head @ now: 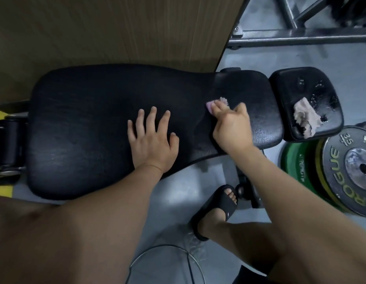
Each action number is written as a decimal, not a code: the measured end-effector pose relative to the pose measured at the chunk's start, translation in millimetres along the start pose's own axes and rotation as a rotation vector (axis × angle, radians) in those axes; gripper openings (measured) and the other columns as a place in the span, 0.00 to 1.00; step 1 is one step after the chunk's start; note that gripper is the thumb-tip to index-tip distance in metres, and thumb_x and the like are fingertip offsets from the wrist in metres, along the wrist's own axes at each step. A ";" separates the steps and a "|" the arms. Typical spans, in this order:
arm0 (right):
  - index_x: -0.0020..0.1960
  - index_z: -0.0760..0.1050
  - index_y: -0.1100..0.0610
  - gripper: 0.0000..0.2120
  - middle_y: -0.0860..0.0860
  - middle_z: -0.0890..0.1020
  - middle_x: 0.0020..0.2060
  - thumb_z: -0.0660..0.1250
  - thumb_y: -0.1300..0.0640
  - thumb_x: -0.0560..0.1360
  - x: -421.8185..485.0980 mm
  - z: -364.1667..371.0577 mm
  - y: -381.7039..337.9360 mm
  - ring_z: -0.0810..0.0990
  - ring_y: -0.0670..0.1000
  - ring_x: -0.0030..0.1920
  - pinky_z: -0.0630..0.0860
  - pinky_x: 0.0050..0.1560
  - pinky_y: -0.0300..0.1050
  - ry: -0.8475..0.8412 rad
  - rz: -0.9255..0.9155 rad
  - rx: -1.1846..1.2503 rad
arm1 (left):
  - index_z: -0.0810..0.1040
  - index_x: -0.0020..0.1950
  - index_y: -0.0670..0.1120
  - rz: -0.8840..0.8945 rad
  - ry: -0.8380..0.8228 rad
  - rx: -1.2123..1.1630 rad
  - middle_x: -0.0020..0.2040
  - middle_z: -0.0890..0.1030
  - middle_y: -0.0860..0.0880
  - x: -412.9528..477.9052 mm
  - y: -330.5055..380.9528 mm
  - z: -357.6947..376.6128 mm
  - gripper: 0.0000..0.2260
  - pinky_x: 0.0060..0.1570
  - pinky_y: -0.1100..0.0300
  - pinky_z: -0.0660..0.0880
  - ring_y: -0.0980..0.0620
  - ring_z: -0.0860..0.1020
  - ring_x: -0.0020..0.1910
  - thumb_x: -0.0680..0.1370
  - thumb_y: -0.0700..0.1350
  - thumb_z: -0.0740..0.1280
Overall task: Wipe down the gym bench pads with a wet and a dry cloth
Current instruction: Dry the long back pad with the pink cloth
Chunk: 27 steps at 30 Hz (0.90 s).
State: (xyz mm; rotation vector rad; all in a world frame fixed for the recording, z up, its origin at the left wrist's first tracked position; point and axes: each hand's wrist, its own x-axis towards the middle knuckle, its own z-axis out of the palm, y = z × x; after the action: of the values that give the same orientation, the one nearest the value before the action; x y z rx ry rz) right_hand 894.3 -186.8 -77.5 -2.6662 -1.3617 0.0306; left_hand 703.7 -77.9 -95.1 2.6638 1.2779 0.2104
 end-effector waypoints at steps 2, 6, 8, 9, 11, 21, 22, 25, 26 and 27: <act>0.66 0.79 0.57 0.28 0.50 0.82 0.64 0.48 0.64 0.73 -18.8 -2.0 -23.9 0.80 0.60 0.55 0.71 0.49 0.51 0.048 -0.128 0.022 | 0.63 0.79 0.57 -0.004 0.002 0.001 0.80 0.62 0.48 0.8 0.5 0.1 0.27 0.77 0.36 0.50 0.42 0.53 0.81 0.79 0.57 0.57; 0.71 0.77 0.54 0.28 0.48 0.79 0.69 0.48 0.63 0.78 -53.5 -8.5 -33.0 0.77 0.53 0.53 0.71 0.48 0.47 -0.088 -0.459 0.047 | 0.64 0.79 0.57 -0.010 0.001 0.003 0.80 0.62 0.48 0.9 0.2 0.5 0.27 0.77 0.37 0.50 0.42 0.53 0.81 0.79 0.57 0.57; 0.70 0.78 0.50 0.31 0.47 0.79 0.70 0.45 0.61 0.77 -20.0 -6.9 -13.1 0.80 0.54 0.57 0.67 0.50 0.46 -0.112 -0.361 0.000 | 0.63 0.79 0.57 -0.006 0.000 0.005 0.80 0.62 0.49 0.3 0.0 0.6 0.27 0.77 0.37 0.50 0.42 0.53 0.81 0.79 0.57 0.56; 0.70 0.78 0.50 0.31 0.48 0.79 0.69 0.46 0.62 0.75 -1.1 -4.9 -5.1 0.81 0.54 0.60 0.65 0.50 0.46 -0.108 -0.271 -0.041 | 0.63 0.79 0.57 -0.004 0.001 0.006 0.81 0.62 0.49 0.4 -0.1 0.4 0.27 0.77 0.37 0.50 0.42 0.53 0.81 0.79 0.57 0.56; 0.69 0.77 0.50 0.29 0.47 0.80 0.67 0.48 0.63 0.75 21.2 -1.6 -2.6 0.82 0.57 0.58 0.64 0.50 0.47 -0.093 -0.104 -0.081 | 0.63 0.79 0.57 -0.005 0.001 0.008 0.81 0.61 0.48 0.4 -0.4 0.2 0.27 0.78 0.37 0.50 0.42 0.53 0.81 0.79 0.57 0.55; 0.69 0.78 0.52 0.31 0.48 0.81 0.67 0.46 0.65 0.74 25.8 -1.8 -7.0 0.81 0.54 0.64 0.60 0.51 0.43 -0.136 -0.314 -0.030 | 0.63 0.79 0.57 -0.009 -0.002 0.007 0.81 0.62 0.49 0.9 0.3 0.3 0.28 0.77 0.37 0.50 0.43 0.53 0.81 0.78 0.57 0.56; 0.69 0.77 0.52 0.32 0.49 0.81 0.67 0.46 0.64 0.73 37.9 -0.2 -4.2 0.81 0.56 0.64 0.59 0.51 0.44 -0.121 -0.221 -0.057 | 0.63 0.79 0.57 -0.009 -0.002 0.008 0.81 0.62 0.49 0.8 0.5 0.1 0.27 0.77 0.37 0.50 0.43 0.53 0.81 0.79 0.57 0.56; 0.71 0.76 0.57 0.31 0.53 0.80 0.66 0.45 0.64 0.74 31.8 2.1 -26.8 0.80 0.60 0.62 0.66 0.52 0.48 -0.072 -0.218 -0.092 | 0.63 0.79 0.57 -0.009 -0.004 0.007 0.80 0.62 0.49 2.0 0.5 0.7 0.28 0.77 0.37 0.50 0.43 0.54 0.81 0.78 0.57 0.56; 0.71 0.75 0.58 0.30 0.55 0.80 0.65 0.48 0.65 0.74 16.4 3.7 -34.3 0.80 0.59 0.62 0.70 0.52 0.49 -0.083 -0.326 -0.098 | 0.63 0.79 0.57 -0.007 -0.004 0.008 0.80 0.62 0.49 2.0 0.6 0.7 0.28 0.77 0.37 0.50 0.43 0.53 0.81 0.78 0.57 0.56; 0.72 0.74 0.58 0.29 0.55 0.79 0.66 0.49 0.65 0.75 1.0 4.2 -38.5 0.80 0.59 0.61 0.72 0.51 0.51 -0.113 -0.456 -0.101 | 0.63 0.79 0.57 -0.008 -0.004 0.010 0.81 0.62 0.49 2.1 0.7 0.7 0.28 0.77 0.37 0.50 0.43 0.53 0.81 0.78 0.58 0.56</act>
State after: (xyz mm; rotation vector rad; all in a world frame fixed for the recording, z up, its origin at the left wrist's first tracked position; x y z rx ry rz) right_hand 863.6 -163.2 -76.2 -2.3914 -2.0234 0.0631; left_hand 705.6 -76.8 -95.5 2.6655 1.2922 0.1980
